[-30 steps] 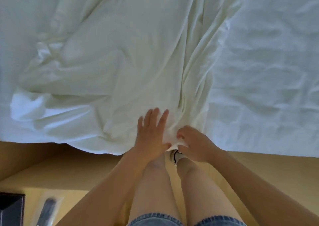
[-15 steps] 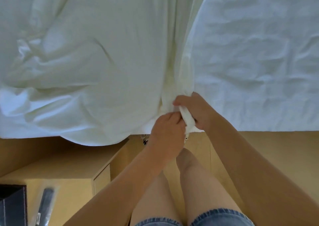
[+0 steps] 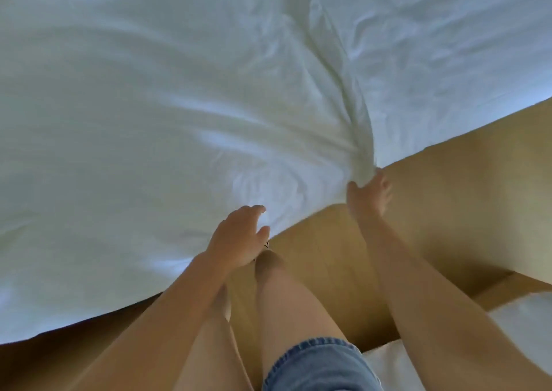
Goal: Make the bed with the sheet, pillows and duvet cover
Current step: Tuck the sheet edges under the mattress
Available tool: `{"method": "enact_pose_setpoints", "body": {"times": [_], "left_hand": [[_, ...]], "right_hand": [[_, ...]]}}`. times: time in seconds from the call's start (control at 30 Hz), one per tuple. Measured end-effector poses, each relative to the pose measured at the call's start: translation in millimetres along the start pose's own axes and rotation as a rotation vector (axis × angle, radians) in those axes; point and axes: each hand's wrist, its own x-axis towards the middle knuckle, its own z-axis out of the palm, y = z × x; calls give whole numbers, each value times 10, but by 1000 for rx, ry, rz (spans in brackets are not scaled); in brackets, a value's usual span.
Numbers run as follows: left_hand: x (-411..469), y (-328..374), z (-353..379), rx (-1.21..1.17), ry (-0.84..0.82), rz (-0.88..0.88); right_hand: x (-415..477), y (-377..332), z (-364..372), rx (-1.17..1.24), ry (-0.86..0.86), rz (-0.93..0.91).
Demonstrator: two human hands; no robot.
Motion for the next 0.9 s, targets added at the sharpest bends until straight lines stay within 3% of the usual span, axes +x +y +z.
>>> {"method": "enact_pose_setpoints", "body": {"times": [0.17, 0.33, 0.47, 0.57, 0.67, 0.77, 0.9], "left_hand": [[-294, -681, -195, -134, 53, -222], [-946, -1880, -615, -267, 365, -523], [-1608, -3068, -940, -248, 755, -794], [-1915, -3836, -1029, -225, 808, -960], [-2059, -4419, -1094, -482, 880, -1089], [-2114, -4734, -1063, -667, 840, -1043], [-2200, -4647, -1027, -875, 807, -689]], "right_hand": [[-908, -416, 668, -79, -344, -407], [-2025, -1003, 1318, -199, -676, -693], [-2930, -1539, 1941, -267, -788, -861], [-3528, -1876, 2431, -314, -842, -954], [-3993, -2160, 2906, -369, -848, -1026], [-4349, -2421, 3269, -383, -802, -1070], [-4791, -2669, 3606, -396, -852, -979]]}}
